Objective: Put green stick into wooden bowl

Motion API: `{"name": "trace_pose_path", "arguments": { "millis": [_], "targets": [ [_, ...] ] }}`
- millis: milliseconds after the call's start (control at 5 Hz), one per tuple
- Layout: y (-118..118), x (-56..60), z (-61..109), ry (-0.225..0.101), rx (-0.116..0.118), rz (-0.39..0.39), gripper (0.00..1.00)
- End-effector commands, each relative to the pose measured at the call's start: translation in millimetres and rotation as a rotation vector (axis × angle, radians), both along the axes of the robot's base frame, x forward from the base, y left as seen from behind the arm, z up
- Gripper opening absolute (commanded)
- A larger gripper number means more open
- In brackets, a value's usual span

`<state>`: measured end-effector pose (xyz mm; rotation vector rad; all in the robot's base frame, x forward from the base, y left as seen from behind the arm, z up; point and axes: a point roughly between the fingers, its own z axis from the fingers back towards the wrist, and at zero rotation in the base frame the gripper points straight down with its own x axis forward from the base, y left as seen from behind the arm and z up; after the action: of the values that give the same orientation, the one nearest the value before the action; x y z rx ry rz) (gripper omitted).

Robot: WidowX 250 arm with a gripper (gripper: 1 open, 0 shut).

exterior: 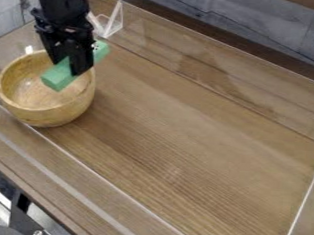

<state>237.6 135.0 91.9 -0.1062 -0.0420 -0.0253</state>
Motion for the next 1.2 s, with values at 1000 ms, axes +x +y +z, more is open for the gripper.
{"name": "trace_pose_path", "arguments": {
  "millis": [1000],
  "targets": [
    [10,-5.9,-14.7,0.040,0.037,0.008,0.00]
  ]
}}
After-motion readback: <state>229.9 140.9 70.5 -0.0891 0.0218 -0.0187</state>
